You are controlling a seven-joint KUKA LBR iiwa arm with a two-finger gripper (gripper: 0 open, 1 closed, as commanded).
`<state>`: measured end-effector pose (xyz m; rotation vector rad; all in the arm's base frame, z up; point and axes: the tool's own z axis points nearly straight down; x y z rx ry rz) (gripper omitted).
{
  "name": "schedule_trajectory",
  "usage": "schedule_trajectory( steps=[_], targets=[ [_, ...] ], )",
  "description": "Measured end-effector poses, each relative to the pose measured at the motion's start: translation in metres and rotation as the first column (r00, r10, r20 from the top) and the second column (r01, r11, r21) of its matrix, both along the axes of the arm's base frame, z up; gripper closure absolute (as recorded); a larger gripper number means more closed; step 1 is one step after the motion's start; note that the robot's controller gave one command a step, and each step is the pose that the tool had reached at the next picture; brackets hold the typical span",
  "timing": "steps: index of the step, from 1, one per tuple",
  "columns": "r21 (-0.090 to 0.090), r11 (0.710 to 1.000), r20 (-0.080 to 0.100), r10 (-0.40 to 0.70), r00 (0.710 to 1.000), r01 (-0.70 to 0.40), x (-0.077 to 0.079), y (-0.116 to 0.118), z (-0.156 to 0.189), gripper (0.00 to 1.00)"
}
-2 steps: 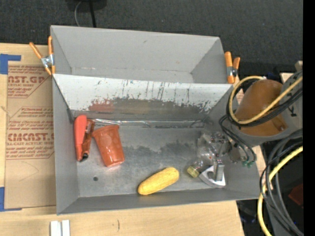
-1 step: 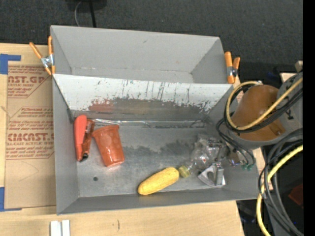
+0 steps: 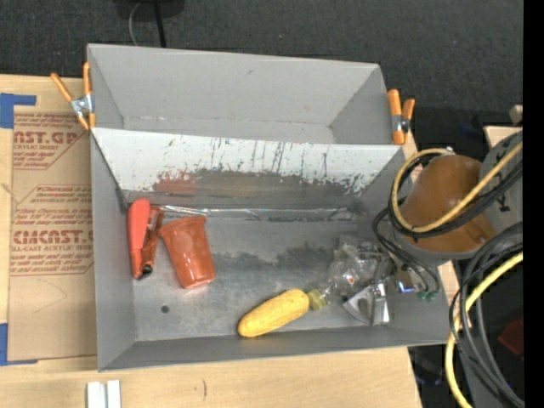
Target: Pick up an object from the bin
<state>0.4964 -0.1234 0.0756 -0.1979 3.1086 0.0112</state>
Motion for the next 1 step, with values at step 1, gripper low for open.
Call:
schedule_trajectory(
  steps=[1],
  targets=[
    [-0.011, 0.967, 0.030, 0.256, 0.966, -0.256, 0.0095, -0.0152, 0.0024, 1.00]
  ],
)
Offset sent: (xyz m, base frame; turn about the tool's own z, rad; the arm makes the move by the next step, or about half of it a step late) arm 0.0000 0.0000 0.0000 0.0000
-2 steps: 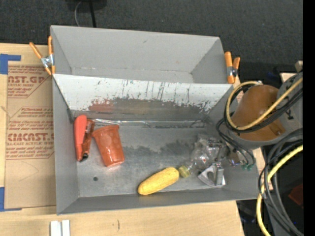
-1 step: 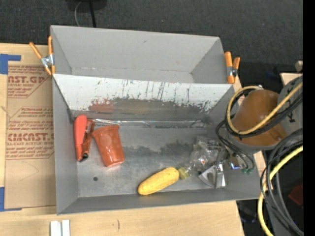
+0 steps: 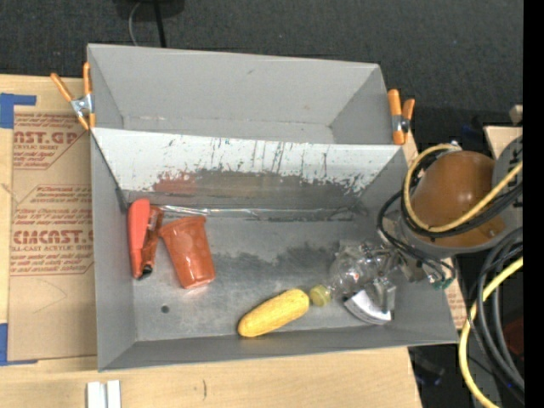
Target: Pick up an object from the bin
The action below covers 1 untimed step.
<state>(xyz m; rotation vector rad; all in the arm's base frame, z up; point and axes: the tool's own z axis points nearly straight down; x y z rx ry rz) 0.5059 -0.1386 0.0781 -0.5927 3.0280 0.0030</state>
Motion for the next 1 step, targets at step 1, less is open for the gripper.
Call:
schedule_trajectory(
  steps=[1],
  targets=[
    [-0.003, 1.000, -0.018, -0.001, 1.000, 0.000, -0.0052, -0.0029, -0.0032, 0.00]
  ],
)
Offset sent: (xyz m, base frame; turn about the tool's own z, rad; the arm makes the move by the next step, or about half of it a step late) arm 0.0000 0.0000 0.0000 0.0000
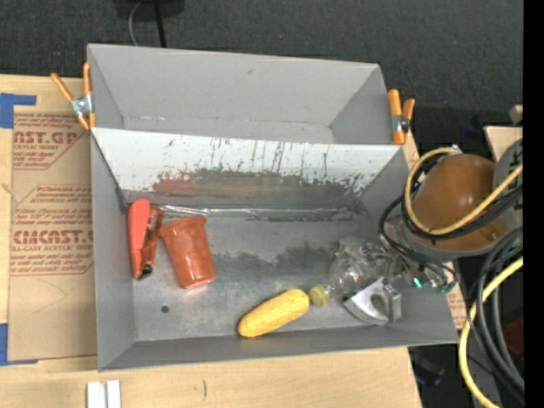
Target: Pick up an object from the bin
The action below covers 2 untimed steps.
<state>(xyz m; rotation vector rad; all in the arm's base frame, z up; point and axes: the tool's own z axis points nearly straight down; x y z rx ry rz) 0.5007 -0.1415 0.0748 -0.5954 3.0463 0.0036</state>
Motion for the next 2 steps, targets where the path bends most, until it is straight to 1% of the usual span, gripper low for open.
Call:
schedule_trajectory(
  steps=[1, 2],
  targets=[
    [0.000, 1.000, 0.001, 0.000, 1.000, 0.000, 0.000, 0.000, 0.000, 0.00],
    [0.000, 1.000, -0.003, 0.004, 1.000, -0.004, -0.010, -0.002, 0.038, 0.00]
  ],
)
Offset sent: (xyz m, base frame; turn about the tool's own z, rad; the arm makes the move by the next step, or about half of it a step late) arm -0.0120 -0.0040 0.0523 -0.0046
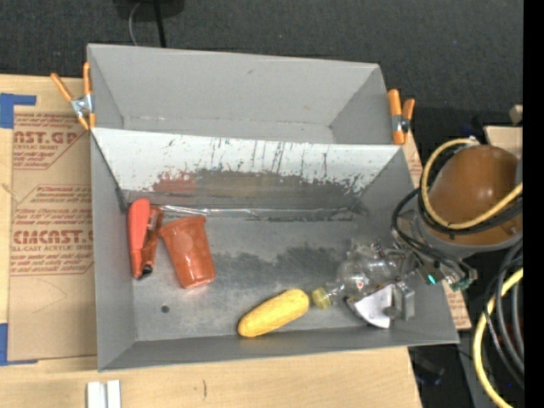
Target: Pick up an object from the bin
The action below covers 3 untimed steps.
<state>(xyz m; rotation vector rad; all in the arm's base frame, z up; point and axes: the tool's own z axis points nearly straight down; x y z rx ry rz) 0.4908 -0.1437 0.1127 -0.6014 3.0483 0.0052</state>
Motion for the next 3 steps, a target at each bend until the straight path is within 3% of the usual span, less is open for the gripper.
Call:
schedule_trajectory(
  steps=[1, 2, 3],
  targets=[
    [0.000, 1.000, 0.008, 0.001, 1.000, -0.001, -0.001, 0.000, 0.015, 0.00],
    [-0.001, 1.000, 0.023, 0.022, 0.999, -0.022, 0.005, -0.008, -0.016, 0.00],
    [-0.015, 0.979, 0.048, 0.203, 0.978, -0.203, 0.006, -0.001, -0.027, 0.00]
  ],
)
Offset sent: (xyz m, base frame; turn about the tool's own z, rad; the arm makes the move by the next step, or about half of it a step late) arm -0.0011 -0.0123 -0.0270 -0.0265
